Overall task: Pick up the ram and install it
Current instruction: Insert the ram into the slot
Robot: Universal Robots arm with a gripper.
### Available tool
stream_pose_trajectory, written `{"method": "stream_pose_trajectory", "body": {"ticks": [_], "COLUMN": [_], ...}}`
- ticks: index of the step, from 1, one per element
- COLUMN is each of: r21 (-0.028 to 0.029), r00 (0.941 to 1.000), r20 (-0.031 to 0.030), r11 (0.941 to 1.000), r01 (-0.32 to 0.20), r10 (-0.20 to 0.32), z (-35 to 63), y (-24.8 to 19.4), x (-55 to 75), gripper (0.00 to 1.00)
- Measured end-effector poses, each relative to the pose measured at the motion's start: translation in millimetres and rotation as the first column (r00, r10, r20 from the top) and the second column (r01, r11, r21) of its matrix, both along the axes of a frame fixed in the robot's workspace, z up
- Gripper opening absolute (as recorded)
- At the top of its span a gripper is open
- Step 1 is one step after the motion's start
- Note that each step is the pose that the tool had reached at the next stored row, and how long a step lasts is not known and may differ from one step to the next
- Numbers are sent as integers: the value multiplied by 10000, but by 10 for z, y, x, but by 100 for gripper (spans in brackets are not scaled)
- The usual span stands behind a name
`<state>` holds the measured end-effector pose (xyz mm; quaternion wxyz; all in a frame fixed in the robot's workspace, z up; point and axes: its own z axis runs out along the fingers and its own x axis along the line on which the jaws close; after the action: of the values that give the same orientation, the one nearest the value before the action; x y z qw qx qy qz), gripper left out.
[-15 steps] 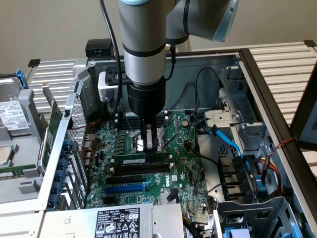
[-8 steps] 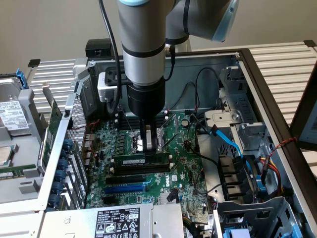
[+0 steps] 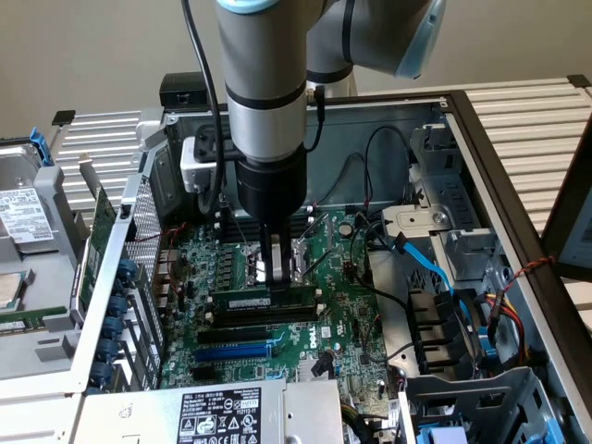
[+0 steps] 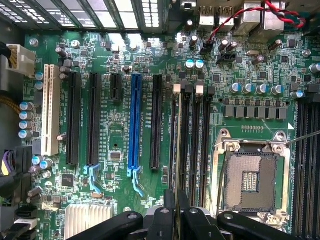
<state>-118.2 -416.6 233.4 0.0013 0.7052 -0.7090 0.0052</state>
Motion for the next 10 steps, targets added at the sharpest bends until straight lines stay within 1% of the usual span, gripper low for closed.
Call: {"method": "stream_pose_trajectory", "body": {"ticks": [10], "r21": [1], "r00": [10000], "r20": [6], "r11": [10000], "r01": [3], "r10": [-3], "z": [-15], "y": [6], "x": [-2], "gripper": [14]}}
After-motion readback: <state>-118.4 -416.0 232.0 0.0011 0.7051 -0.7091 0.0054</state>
